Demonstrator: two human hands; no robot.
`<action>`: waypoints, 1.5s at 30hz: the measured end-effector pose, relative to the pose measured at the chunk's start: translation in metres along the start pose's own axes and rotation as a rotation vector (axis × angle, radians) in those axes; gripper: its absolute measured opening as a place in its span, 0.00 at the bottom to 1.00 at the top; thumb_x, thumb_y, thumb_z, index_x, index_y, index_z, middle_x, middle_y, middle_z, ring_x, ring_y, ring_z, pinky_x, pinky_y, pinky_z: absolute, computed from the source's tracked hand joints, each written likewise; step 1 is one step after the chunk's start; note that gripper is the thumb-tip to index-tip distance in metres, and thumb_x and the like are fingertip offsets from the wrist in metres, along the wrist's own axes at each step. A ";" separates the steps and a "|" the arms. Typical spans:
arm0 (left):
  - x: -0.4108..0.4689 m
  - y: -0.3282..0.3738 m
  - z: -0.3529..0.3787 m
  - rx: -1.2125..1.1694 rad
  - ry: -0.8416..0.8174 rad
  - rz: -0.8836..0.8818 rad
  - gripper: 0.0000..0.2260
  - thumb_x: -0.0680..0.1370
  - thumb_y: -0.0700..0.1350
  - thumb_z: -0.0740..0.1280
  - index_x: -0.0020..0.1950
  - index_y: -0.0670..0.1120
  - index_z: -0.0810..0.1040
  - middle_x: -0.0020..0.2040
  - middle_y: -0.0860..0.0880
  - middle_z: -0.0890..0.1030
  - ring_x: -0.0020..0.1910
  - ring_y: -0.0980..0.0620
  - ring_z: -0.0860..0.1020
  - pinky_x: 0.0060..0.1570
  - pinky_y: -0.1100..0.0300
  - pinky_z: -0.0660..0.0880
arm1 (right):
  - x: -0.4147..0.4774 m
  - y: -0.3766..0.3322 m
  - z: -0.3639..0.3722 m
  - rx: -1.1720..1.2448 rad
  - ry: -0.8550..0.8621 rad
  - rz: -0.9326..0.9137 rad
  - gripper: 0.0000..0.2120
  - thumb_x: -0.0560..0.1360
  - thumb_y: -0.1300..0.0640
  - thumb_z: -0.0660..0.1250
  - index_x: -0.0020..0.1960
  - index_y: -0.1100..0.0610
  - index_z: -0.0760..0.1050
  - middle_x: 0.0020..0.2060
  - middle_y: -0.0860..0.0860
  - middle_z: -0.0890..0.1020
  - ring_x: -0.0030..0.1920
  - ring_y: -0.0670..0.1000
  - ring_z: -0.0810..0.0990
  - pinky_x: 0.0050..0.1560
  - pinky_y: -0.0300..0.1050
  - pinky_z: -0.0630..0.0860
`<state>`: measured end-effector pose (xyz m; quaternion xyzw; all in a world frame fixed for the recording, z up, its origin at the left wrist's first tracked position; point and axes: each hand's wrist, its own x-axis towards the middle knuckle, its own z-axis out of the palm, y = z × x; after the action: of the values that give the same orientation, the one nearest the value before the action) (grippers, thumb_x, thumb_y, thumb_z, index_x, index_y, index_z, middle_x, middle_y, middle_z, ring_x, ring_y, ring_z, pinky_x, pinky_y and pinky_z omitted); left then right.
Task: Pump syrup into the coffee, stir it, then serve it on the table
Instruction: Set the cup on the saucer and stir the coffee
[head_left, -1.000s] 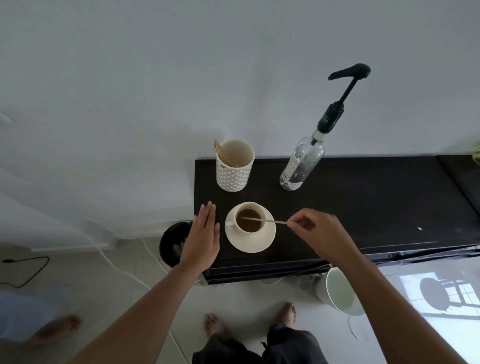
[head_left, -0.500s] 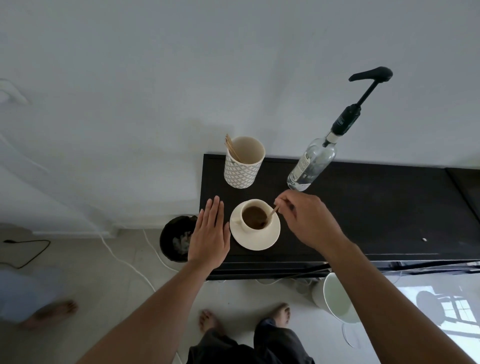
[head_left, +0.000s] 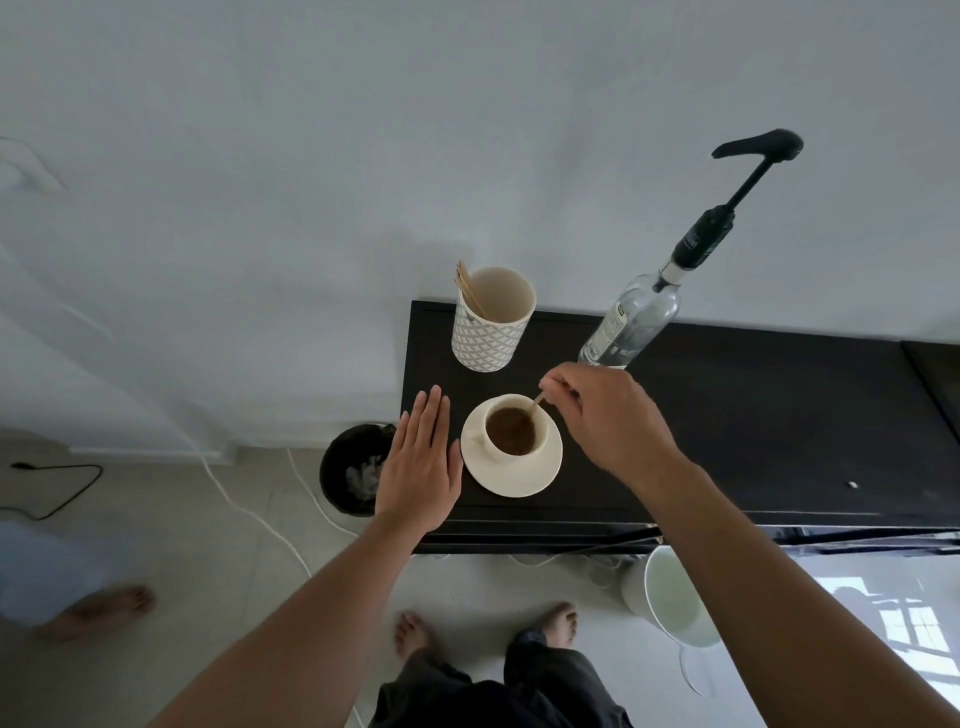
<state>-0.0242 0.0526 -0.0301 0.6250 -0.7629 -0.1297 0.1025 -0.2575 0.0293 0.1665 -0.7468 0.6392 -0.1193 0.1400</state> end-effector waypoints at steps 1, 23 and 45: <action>0.000 0.000 0.000 0.003 0.000 0.000 0.30 0.93 0.54 0.50 0.93 0.42 0.51 0.94 0.44 0.48 0.93 0.45 0.46 0.91 0.45 0.53 | 0.000 -0.002 0.000 0.075 -0.031 -0.031 0.12 0.90 0.50 0.67 0.65 0.53 0.87 0.53 0.47 0.90 0.50 0.46 0.86 0.54 0.44 0.82; 0.001 0.003 -0.001 0.050 -0.010 -0.004 0.31 0.93 0.55 0.48 0.93 0.42 0.50 0.94 0.44 0.47 0.93 0.45 0.46 0.91 0.44 0.54 | 0.000 0.000 -0.007 0.215 -0.168 -0.103 0.12 0.90 0.50 0.66 0.66 0.52 0.87 0.56 0.46 0.91 0.54 0.45 0.87 0.58 0.42 0.83; 0.001 0.003 -0.002 0.051 -0.016 -0.012 0.31 0.93 0.55 0.48 0.93 0.43 0.50 0.94 0.45 0.47 0.93 0.46 0.45 0.91 0.45 0.53 | -0.001 -0.003 -0.004 0.015 -0.115 -0.071 0.14 0.92 0.50 0.63 0.68 0.53 0.85 0.59 0.50 0.89 0.58 0.50 0.84 0.62 0.51 0.83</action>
<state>-0.0263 0.0524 -0.0268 0.6310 -0.7630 -0.1156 0.0797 -0.2560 0.0309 0.1710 -0.7734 0.6024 -0.0859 0.1776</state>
